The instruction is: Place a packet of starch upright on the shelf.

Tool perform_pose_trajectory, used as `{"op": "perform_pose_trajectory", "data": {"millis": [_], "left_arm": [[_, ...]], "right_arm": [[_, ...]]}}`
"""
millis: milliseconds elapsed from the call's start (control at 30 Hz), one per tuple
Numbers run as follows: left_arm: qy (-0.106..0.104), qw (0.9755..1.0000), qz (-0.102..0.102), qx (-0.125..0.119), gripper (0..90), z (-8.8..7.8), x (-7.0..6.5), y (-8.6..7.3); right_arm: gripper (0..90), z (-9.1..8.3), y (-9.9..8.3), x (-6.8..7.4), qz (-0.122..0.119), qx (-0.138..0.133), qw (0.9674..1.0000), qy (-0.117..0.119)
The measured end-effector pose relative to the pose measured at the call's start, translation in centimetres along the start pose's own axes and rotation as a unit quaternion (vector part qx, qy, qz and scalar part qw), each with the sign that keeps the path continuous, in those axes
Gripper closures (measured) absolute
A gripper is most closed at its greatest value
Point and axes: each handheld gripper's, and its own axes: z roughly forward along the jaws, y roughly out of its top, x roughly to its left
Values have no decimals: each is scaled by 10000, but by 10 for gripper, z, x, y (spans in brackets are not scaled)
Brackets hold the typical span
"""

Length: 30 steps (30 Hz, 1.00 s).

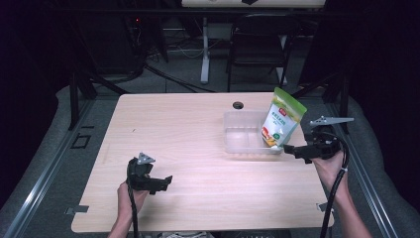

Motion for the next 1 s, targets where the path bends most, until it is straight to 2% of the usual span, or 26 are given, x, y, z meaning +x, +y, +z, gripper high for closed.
{"op": "perform_pose_trajectory", "data": {"millis": [100, 300, 400, 467, 533, 633, 700, 900, 1000], "left_arm": [[-11, 10000, 5, 19, 19, 0, -1, 0], [-9, 10000, 46, 33, 20, 1, -2, 0], [-8, 10000, 58, 32, 21, 1, -3, 0], [-5, 10000, 60, 38, 21, 1, -3, 0], [-4, 10000, 71, 43, 21, 1, -3, 0], [23, 10000, 69, 31, 21, 1, -4, 0], [26, 9999, 98, 21, 21, 1, -4, 0], [91, 9997, 205, 91, 19, 4, -7, 0], [187, 9994, 260, 89, 18, 5, -6, -2]], "right_arm": [[11, -3, -9, 4, 21, 40, 9999, 99], [12, -3, -31, 15, -71, 165, 9998, 101], [20, 3, -46, 17, 45, 316, 9994, 161], [23, 4, -50, 17, 87, 350, 9992, 199], [25, 12, -67, 21, 87, 455, 9988, 145], [26, 18, -84, 24, 155, 575, 9979, 237], [23, 24, -94, 27, 76, 667, 9974, 254], [0, 37, -100, 26, -143, 849, 9962, 154], [0, 42, -102, 23, -222, 930, 9953, 182]]}}
